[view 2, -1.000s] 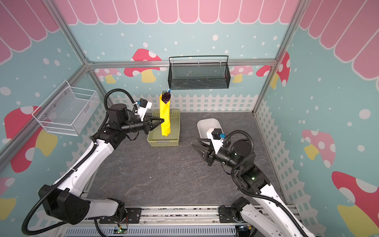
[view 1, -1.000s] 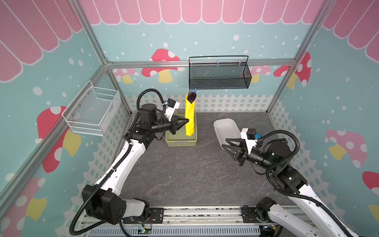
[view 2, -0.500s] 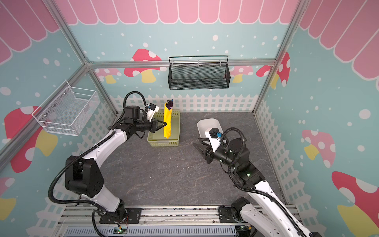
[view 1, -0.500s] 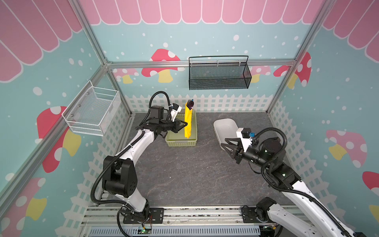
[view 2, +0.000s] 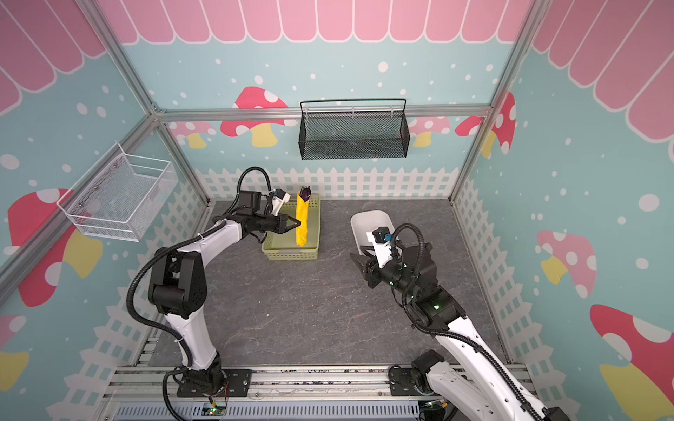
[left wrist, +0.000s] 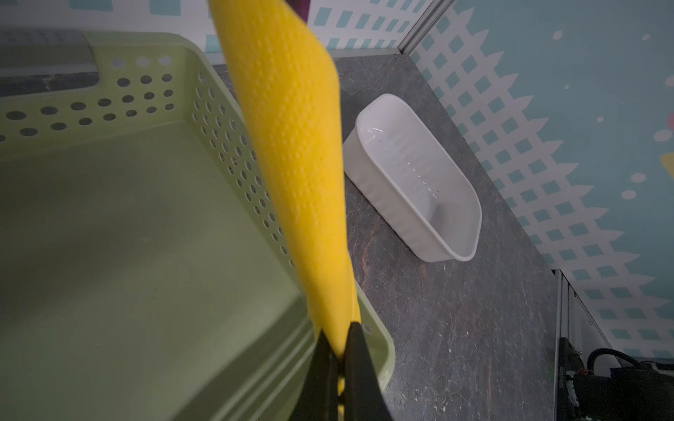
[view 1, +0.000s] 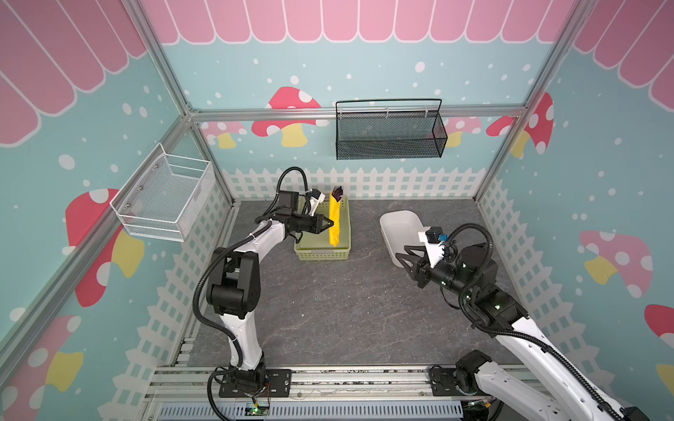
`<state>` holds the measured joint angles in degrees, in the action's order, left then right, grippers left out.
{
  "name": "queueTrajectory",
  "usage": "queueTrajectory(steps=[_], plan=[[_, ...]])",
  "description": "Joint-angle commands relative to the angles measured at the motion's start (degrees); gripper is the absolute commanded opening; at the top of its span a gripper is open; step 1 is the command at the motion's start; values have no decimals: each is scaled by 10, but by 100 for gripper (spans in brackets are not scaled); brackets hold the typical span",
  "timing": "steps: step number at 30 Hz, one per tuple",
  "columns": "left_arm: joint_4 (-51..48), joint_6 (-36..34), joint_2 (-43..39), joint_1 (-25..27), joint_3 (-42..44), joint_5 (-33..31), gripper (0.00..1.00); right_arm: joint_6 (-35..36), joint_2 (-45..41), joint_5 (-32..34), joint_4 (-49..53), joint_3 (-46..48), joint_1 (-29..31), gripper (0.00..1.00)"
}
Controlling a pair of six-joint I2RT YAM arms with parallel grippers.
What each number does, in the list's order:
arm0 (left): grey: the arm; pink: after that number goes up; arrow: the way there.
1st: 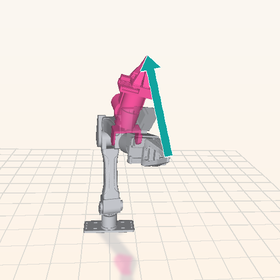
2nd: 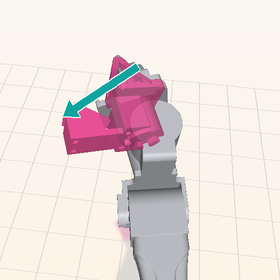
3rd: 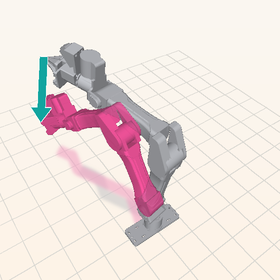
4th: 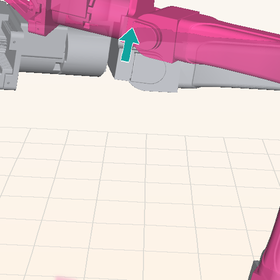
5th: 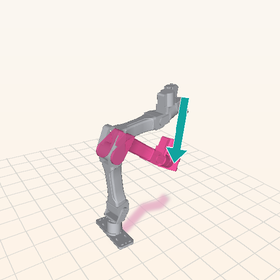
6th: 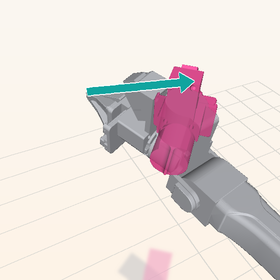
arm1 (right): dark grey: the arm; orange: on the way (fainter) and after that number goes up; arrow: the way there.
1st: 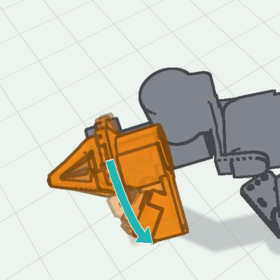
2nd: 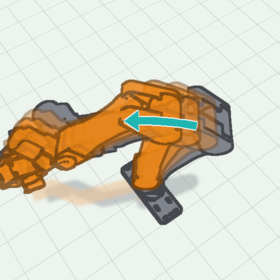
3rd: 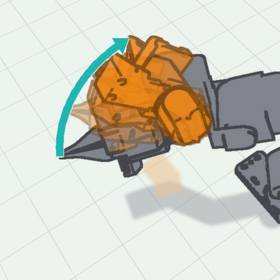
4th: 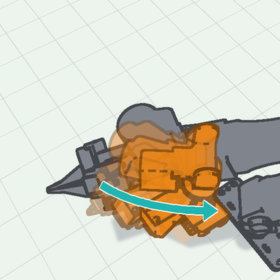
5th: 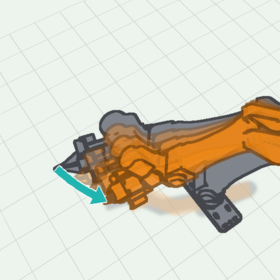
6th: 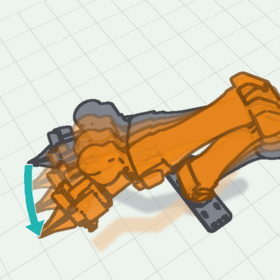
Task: Place the utensils on the paper napkin and roll it up
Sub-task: 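Carry the wrapped bundle with the left gripper over the light green basket, then lower the bundle into the basket and open the left gripper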
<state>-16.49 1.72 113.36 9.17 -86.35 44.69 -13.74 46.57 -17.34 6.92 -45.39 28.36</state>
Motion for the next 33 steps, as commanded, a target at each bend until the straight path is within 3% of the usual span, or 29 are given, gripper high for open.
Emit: queueTrajectory(steps=[1, 13, 33], plan=[[4, -3, 36, -9, -45, 24, 0, 11, 3, 1, 0, 7, -5, 39], [-115, 4, 176, -10, -190, 40, 0, 6, 5, -5, 1, 9, -9, 40], [-194, 49, 283, -9, -292, 45, 0, 6, 11, -16, 5, 9, -17, 40]])
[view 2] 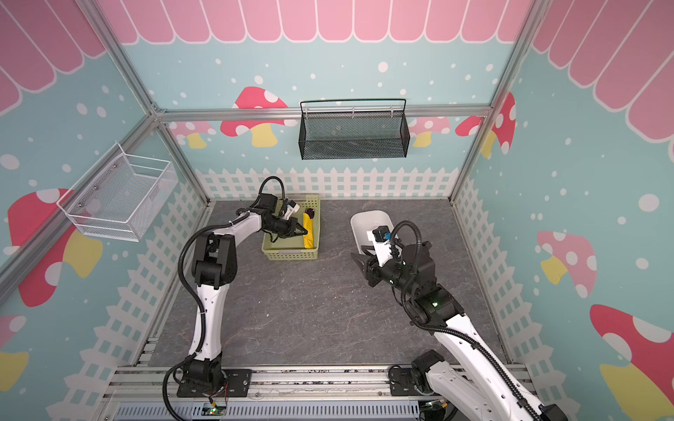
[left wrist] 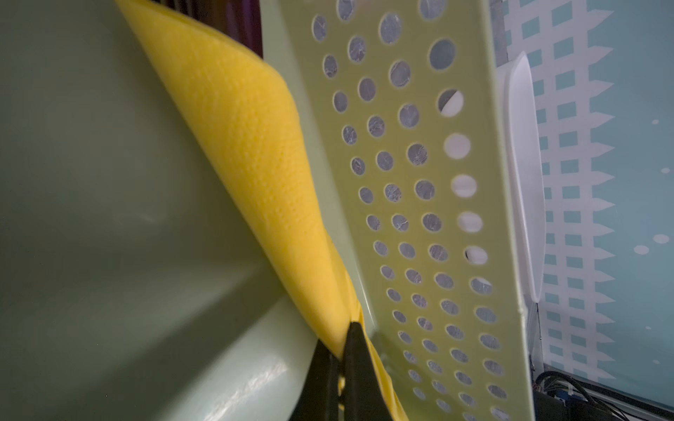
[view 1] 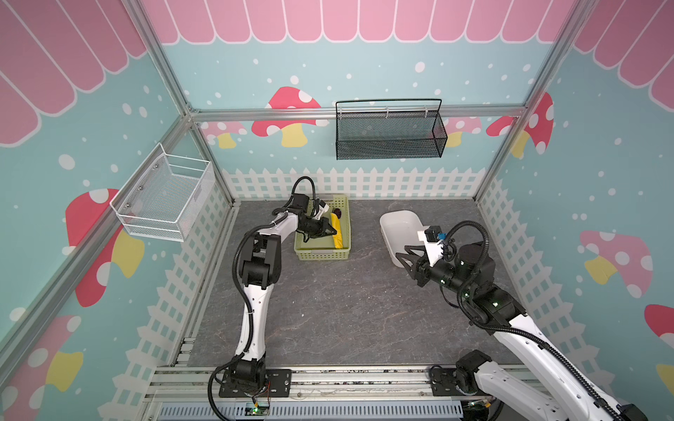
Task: Place the utensils on the paper napkin and roll it up
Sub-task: 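Lower the bundle into the basket and open the left gripper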
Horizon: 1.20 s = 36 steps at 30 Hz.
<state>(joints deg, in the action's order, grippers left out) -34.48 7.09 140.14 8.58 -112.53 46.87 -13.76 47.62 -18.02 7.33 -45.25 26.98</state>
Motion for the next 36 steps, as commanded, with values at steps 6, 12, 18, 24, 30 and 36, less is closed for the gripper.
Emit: queueTrajectory(steps=[6, 12, 18, 24, 30, 36], plan=[[-56, -7, 39, -3, -62, -5, 0, 5, -4, -10, 1, 10, -4, 40], [-82, -4, 63, -4, -89, -23, 0, 5, -5, -10, 2, 11, -6, 40], [-111, 0, 70, -2, -106, -68, 0, 6, -5, -12, 3, 11, -7, 40], [-136, 3, 80, -1, -120, -97, 5, 6, -5, -15, 2, 10, -8, 40], [-136, 18, 72, 0, -118, -131, 17, 5, -9, -17, 4, 9, -9, 40], [-135, 29, 58, 1, -120, -140, 28, 5, -14, -12, 7, 7, -9, 40]])
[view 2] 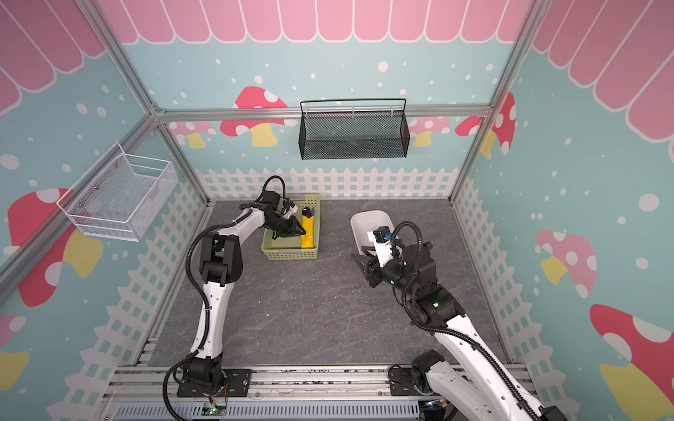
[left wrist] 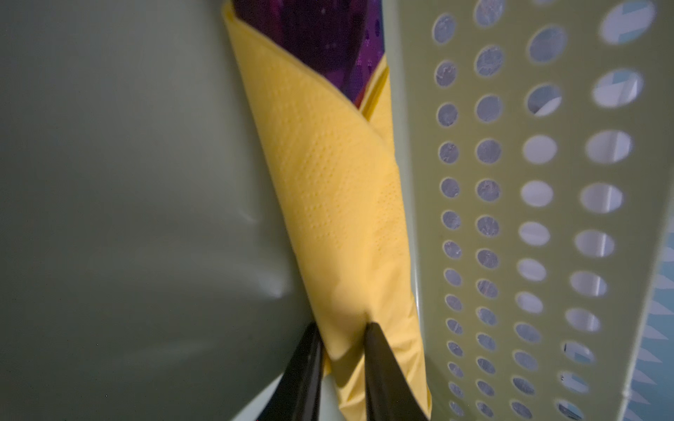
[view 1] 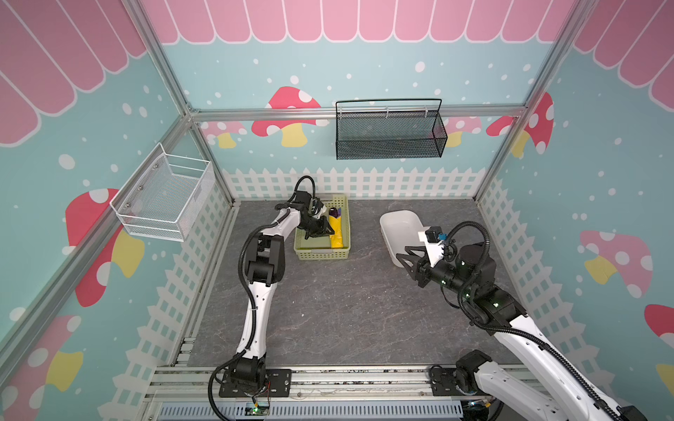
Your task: Place the utensils on the paper napkin and roll it up
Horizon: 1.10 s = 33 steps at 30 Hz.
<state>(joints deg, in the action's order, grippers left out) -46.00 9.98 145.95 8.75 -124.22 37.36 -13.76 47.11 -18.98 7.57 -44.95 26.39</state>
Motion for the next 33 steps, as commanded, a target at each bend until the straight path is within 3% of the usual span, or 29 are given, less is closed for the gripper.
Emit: queueTrajectory(steps=[1, 14, 19, 21, 23, 28, 33], plan=[[-20, 0, -4, 0, -4, -45, 29, 5, -8, -1, 5, 2, -3, 40], [-9, 8, -104, 4, 4, -83, 47, 46, 6, 56, 45, -35, -8, 41], [7, 7, -175, 5, 49, -109, 72, 71, 36, 107, 54, -47, -18, 45], [20, 7, -215, 5, 85, -125, 100, 79, 53, 133, 58, -49, -25, 49], [42, 7, -264, 6, 139, -148, 100, 89, 72, 163, 62, -52, -35, 56], [117, -5, -404, 5, 306, -213, 100, 99, 113, 232, 55, -34, -68, 98], [217, -9, -550, 5, 495, -334, 100, 83, 120, 260, -7, 10, -119, 99]])
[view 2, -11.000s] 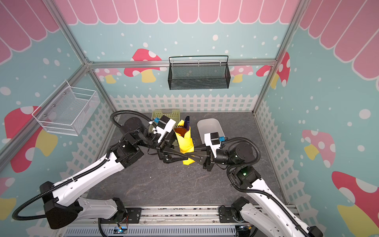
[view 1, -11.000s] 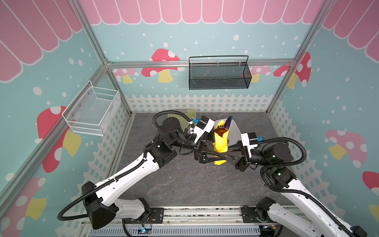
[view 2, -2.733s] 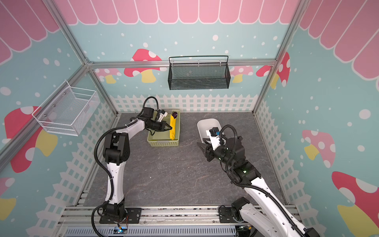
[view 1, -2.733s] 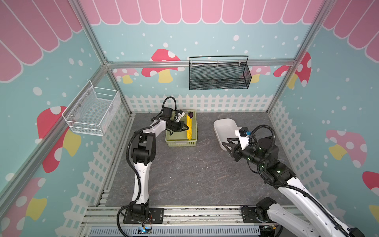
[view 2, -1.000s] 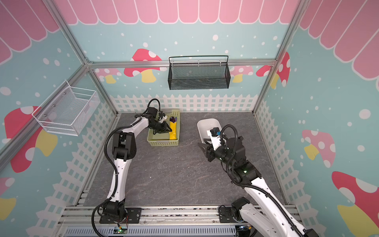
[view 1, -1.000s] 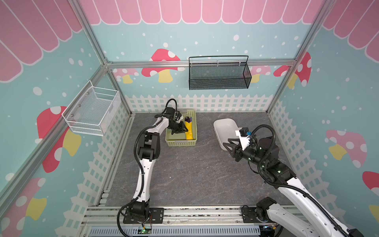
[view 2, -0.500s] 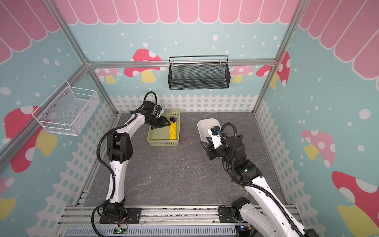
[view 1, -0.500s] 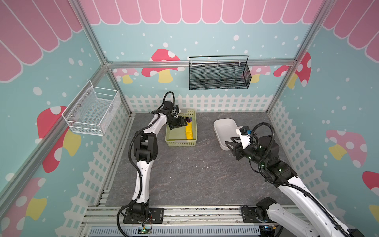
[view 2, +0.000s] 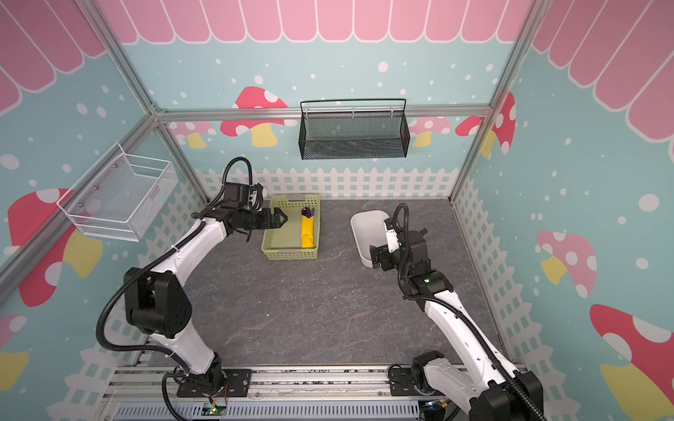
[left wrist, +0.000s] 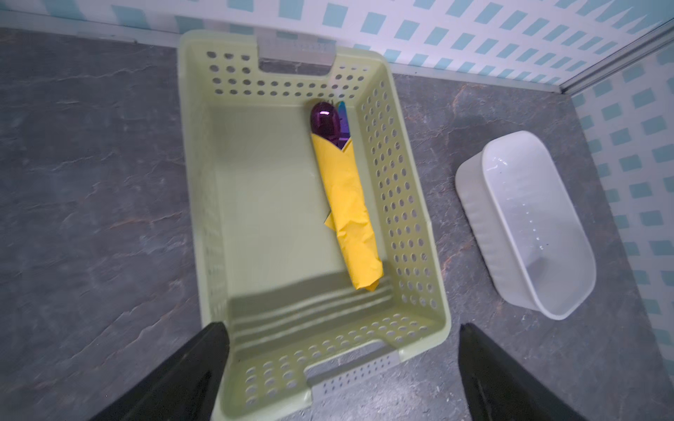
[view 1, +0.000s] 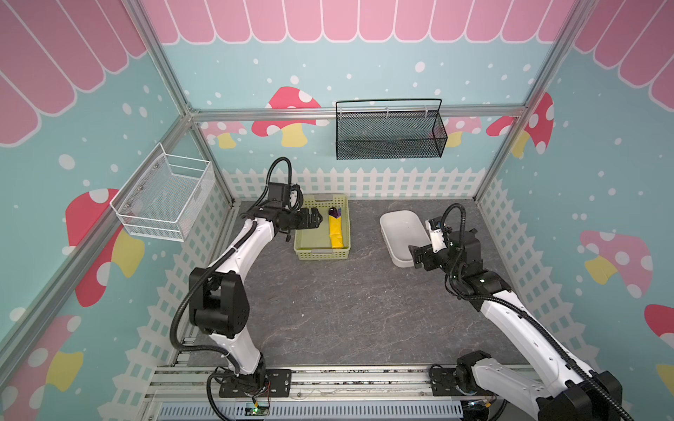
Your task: Place the utensils on the paper napkin and roll it up
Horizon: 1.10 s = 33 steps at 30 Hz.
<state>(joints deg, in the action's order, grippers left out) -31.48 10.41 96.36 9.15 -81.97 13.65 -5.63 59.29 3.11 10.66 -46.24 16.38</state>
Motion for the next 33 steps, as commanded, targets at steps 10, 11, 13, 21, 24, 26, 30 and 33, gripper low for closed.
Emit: queueTrajectory(steps=[10, 11, 13, 21, 24, 26, 30, 33], plan=[[303, 26, -313, -11, 459, -372, 100, -56, 26, 117, -206, 137, -95, 100], [333, 12, -325, -12, 488, -384, 100, -63, 28, 125, -233, 154, -101, 99], [396, -10, -336, -12, 536, -404, 100, -71, 33, 141, -282, 187, -112, 100], [568, -41, -210, -18, 560, -424, 100, 1, 112, 193, -637, 340, -128, 100], [627, -69, -158, -20, 540, -380, 100, 6, 152, 178, -712, 349, -134, 100], [670, -96, -140, -21, 541, -346, 100, 12, 166, 159, -741, 349, -137, 100], [762, -86, -99, -45, 566, -324, 100, 34, 228, 109, -839, 358, -150, 100], [815, -74, -92, -67, 597, -254, 100, 43, 289, 72, -909, 363, -161, 100]])
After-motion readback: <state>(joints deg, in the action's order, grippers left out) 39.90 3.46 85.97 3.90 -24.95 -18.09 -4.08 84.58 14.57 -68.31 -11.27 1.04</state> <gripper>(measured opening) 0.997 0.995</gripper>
